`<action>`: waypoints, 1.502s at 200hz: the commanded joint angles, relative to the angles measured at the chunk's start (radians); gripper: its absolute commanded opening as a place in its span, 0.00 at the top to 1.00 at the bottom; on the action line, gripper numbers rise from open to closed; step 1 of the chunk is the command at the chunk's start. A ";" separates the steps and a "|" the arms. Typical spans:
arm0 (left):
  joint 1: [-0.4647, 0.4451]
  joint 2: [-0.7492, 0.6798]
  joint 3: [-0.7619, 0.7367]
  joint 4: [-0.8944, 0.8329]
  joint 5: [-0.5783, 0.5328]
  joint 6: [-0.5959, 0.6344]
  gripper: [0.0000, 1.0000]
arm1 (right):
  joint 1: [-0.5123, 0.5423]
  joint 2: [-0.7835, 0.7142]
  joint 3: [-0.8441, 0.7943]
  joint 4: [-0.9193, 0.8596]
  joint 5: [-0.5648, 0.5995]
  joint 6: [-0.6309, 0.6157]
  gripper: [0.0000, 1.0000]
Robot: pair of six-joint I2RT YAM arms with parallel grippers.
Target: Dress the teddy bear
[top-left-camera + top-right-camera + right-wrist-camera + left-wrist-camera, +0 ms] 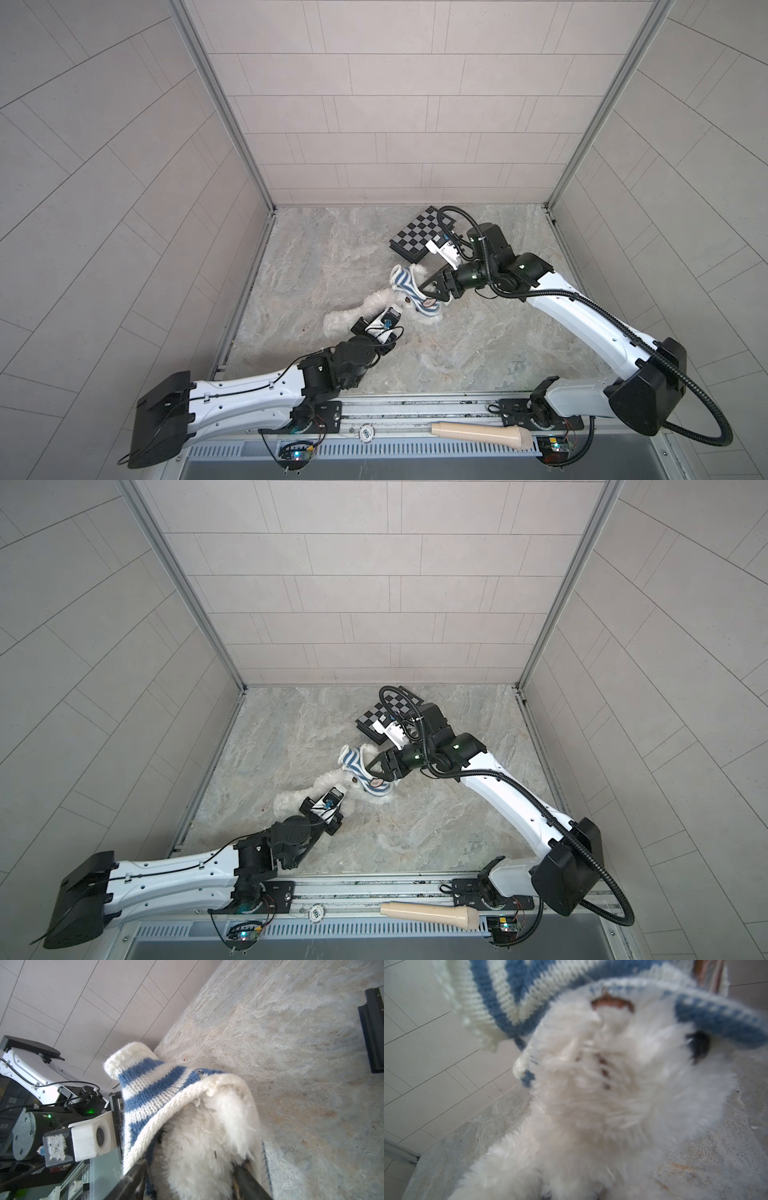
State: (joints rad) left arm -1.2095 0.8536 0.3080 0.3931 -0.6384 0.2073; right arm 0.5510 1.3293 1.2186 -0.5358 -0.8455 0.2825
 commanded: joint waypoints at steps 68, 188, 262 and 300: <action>-0.010 0.013 0.022 0.072 -0.020 -0.003 1.00 | -0.042 0.003 -0.033 0.033 -0.032 0.022 0.31; -0.010 0.041 0.036 0.070 -0.028 -0.036 1.00 | 0.039 0.033 0.020 -0.069 -0.111 -0.074 0.71; -0.010 0.036 0.037 0.050 -0.038 -0.066 1.00 | 0.039 -0.025 0.032 -0.087 -0.088 -0.136 0.97; 0.022 0.038 0.104 -0.107 0.150 -0.182 0.51 | 0.037 -0.102 0.014 -0.055 0.004 -0.171 1.00</action>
State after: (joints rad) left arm -1.2167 0.8970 0.3336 0.3866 -0.6216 0.1345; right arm 0.5758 1.3182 1.2335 -0.6102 -0.8772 0.1776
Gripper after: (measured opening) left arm 0.288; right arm 0.086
